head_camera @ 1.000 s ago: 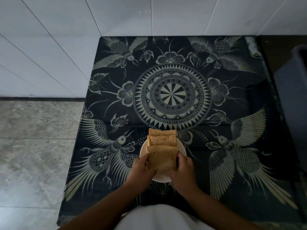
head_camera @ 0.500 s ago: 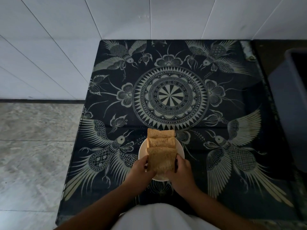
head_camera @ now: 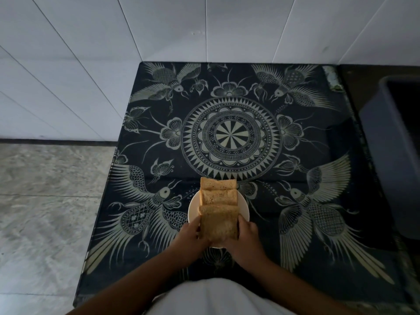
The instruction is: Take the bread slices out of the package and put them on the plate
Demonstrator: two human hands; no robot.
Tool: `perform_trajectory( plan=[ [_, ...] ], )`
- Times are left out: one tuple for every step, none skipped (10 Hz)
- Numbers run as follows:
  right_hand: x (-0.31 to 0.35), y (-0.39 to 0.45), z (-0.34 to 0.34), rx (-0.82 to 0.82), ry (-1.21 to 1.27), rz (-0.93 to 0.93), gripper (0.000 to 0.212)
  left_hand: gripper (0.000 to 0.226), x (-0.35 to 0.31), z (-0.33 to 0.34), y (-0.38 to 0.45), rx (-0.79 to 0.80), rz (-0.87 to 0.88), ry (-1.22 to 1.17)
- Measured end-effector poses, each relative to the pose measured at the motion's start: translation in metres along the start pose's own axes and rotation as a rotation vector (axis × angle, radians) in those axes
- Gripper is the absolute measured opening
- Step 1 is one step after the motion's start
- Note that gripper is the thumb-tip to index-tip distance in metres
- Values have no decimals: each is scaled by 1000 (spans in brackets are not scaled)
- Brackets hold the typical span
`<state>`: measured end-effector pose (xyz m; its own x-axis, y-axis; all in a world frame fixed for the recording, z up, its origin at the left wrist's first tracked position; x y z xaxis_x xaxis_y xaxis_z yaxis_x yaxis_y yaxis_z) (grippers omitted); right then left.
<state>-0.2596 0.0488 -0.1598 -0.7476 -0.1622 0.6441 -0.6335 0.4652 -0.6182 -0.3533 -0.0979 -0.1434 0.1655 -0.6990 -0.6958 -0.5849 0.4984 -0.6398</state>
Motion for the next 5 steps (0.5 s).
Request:
perform_trajectory(
  plan=[
    [-1,1,-4,-3,4,-21,66,71,4,-3,1,-21,9,42],
    [0,-4,-11,-24,-27,-65,42,70,4,-5,0,-63,-13,62],
    [2,-12,-20,-38,-81,-124,43,86,7,-9,-4,-117,-6,104],
    [5,-19,-27,-71,-252,-219,77,99,-2,-18,-21,-221,150,420],
    [7,-27,-33,-188,-603,-397,93,99,-8,-26,-34,-380,330,828]
  ],
)
Point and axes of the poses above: each hand's wrist, its own y-axis towards the middle knuckle, its own z-axis out of the palm, x = y × z, the point moved 2 cm from there along y, towards the middle knuckle, and after that the axes turned 3 degrees about -x, right-handed, at the moved point
